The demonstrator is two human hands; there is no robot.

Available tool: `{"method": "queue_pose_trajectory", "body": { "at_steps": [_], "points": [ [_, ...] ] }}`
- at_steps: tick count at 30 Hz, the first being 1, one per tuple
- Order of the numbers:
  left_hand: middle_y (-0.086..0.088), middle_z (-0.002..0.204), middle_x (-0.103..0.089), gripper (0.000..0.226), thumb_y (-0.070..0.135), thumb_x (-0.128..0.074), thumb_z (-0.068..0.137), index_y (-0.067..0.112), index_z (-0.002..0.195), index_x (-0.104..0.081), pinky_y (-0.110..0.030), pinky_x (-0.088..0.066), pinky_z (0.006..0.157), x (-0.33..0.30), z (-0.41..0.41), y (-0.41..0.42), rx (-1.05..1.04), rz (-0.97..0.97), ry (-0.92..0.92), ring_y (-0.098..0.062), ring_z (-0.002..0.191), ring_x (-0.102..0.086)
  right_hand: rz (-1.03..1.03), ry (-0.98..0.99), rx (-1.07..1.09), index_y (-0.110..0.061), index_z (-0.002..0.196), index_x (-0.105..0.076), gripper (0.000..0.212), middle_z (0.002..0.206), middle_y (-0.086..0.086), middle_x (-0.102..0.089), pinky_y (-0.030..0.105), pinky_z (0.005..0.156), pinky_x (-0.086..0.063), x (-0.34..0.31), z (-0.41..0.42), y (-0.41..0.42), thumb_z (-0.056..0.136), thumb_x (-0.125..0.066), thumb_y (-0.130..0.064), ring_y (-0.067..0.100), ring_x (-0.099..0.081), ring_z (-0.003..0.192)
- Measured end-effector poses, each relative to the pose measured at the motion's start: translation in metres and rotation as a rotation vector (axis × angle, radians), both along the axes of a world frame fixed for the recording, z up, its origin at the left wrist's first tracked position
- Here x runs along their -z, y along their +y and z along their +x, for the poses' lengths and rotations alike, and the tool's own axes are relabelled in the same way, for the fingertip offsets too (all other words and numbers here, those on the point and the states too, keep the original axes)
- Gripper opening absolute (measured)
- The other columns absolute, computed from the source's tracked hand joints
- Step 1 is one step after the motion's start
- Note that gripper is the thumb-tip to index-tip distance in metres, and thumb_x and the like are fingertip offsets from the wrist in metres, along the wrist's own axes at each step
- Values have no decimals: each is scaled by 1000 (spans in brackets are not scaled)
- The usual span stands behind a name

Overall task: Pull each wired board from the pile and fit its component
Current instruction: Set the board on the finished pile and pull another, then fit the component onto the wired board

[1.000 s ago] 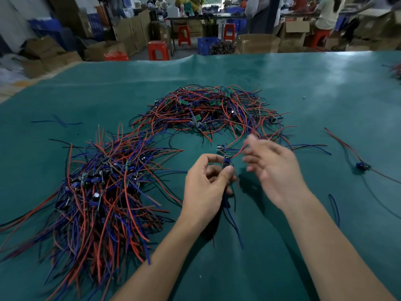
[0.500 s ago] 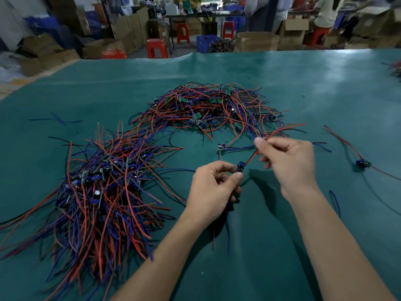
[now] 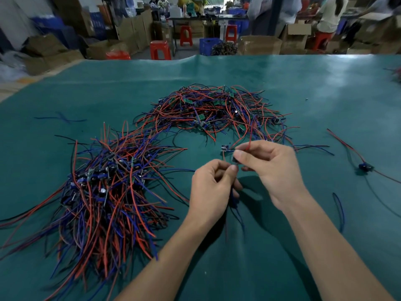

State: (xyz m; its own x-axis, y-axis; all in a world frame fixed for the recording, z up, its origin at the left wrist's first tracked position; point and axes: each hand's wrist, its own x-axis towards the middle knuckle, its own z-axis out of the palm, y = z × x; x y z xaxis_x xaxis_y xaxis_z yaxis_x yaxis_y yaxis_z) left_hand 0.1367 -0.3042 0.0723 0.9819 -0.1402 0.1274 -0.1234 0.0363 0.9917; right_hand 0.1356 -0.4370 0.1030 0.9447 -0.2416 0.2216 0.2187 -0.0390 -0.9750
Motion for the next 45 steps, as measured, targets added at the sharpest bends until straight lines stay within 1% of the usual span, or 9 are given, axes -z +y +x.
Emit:
{"method": "queue_pose_trajectory", "body": {
  "at_steps": [7, 11, 16, 19, 21, 25, 30, 36, 45],
  "points": [
    [-5, 63, -68, 19, 13, -63, 96, 13, 77, -65, -27, -52, 56, -1, -5, -2, 43, 137, -89, -16, 52, -60, 95, -358, 296, -21, 85, -75, 16, 73, -8, -76, 25, 63, -55, -58, -5, -13, 84, -79, -6, 10, -67, 64],
    [-3, 72, -69, 11, 15, -64, 92, 18, 82, -68, -36, -55, 68, -1, -4, -3, -61, 217, -137, -23, 68, -62, 3, -503, 114, -21, 87, -75, 7, 78, -3, -78, 23, 55, -53, -116, 10, 23, 83, -79, -18, 14, -74, 71],
    [5, 73, -66, 9, 9, -65, 89, 17, 85, -66, -20, -47, 66, -3, -3, -1, -227, 220, -138, -9, 65, -57, -665, 41, -401, -14, 118, -69, 42, 84, 2, -76, 32, 55, -58, -117, 57, 76, 82, -82, -34, 16, -74, 72],
    [4, 80, -66, 8, 8, -63, 88, 16, 89, -62, -28, -48, 74, -3, -1, 2, -272, 249, -100, -12, 73, -59, -1076, 213, -123, -23, 89, -72, 9, 97, 7, -75, 36, 80, -61, -77, 82, 49, 80, -74, -25, 23, -72, 87],
    [-2, 86, -66, 7, 6, -61, 88, 12, 92, -59, -38, -48, 80, -4, 0, 2, -293, 297, -99, -23, 82, -59, -1190, 370, -46, -29, 100, -70, 21, 119, 8, -68, 36, 93, -55, -47, 80, 30, 79, -74, -34, 30, -65, 107],
    [-3, 95, -63, 8, 8, -60, 91, 13, 95, -55, -39, -46, 87, -4, 1, 1, -297, 312, -76, -24, 89, -57, -1124, 356, 20, -32, 93, -64, 19, 96, 0, -62, 34, 85, -50, -6, 66, 9, 83, -76, -42, 30, -64, 102],
    [2, 93, -71, 15, 28, -52, 102, 17, 100, -63, -39, -49, 86, -5, 0, 1, -246, 263, -62, -19, 89, -64, -767, 77, 86, -28, 80, -69, 10, 57, -10, -57, 11, 58, -42, -3, 32, -4, 78, -78, -26, 3, -51, 54],
    [13, 59, -52, 49, 55, -43, 96, 18, 66, -55, -38, -37, 64, -2, 1, 3, -129, 121, -49, -13, 62, -44, -556, -92, 42, -22, 86, -53, 26, 71, -8, -64, 27, 62, -49, -2, -3, 13, 70, -74, -20, 12, -57, 61],
    [7, 79, -71, 27, 36, -50, 88, 20, 94, -71, -52, -56, 76, 0, 4, 1, -213, 125, -38, -18, 73, -61, -297, 214, -31, -19, 89, -70, 26, 81, 1, -75, 40, 74, -57, 7, 5, 2, 67, -83, -17, 17, -67, 75]
  ]
}}
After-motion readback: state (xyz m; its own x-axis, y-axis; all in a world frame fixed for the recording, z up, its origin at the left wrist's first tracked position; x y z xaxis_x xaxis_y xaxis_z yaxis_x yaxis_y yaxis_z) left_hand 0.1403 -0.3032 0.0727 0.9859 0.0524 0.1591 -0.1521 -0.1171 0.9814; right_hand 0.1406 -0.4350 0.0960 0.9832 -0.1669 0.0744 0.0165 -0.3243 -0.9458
